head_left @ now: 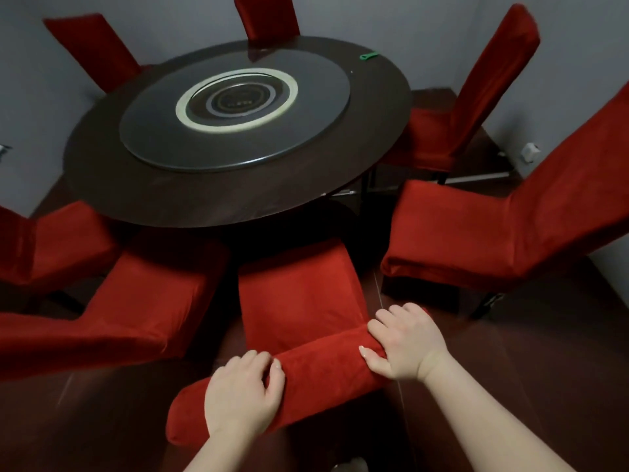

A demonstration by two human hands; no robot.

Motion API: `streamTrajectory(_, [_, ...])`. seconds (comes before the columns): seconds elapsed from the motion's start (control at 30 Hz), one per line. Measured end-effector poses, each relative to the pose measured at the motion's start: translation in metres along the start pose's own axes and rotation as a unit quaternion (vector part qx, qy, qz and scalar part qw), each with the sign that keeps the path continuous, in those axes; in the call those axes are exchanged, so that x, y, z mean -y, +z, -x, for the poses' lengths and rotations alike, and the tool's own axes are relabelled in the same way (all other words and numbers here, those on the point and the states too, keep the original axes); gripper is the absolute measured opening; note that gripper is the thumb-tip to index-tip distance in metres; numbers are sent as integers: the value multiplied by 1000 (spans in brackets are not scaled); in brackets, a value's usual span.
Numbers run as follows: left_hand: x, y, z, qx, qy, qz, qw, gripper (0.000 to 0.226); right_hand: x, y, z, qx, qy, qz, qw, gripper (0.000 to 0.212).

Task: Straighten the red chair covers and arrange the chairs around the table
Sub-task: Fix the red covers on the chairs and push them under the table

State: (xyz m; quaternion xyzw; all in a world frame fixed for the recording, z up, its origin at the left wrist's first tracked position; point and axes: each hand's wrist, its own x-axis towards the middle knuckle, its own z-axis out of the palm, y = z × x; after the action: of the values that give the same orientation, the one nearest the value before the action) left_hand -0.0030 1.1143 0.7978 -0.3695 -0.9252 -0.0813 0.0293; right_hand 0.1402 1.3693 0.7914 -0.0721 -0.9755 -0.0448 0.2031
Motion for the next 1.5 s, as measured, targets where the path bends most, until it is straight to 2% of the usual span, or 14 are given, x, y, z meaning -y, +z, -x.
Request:
streamTrajectory(0.33, [-16,2,-70,-33,-44,8,998,36,-51,18,-57,62,-4,-18,998,44])
streamTrajectory(0.57, [-22,6,-108,-26,-63,-7,998,36,-81,32,-90,78,-21,-20,997,44])
streamTrajectory(0.7, [-19,14,-128,-33,-62,-8,998,37,-95,42,-109,61,-38,-19,997,44])
streamTrajectory(0.8, [-17,19,-145,-52,-61,-4,997,40,-101,44,-125,107,-34,6,994,47])
streamTrajectory(0.9, [-17,21,-153,-39,-65,-2,997,41,-102,41,-137,181,-28,11,983,54])
streamTrajectory(1.0, [-12,22,-150,-34,-59,0,998,43,-92,35,-134,202,4,28,979,58])
streamTrajectory(1.17, [-13,18,-148,20,-64,-2,998,49,-72,16,-115,249,120,25,961,69])
streamTrajectory(1.27, [-11,16,-151,68,-84,-17,994,45,-76,-5,-91,248,123,-6,961,66])
streamTrajectory(1.37, [-11,10,-160,95,-98,19,990,44,-99,-35,-61,271,127,-14,954,66])
streamTrajectory(1.5, [-43,-13,-192,81,-21,33,996,38,-149,-81,-15,291,185,19,938,68])
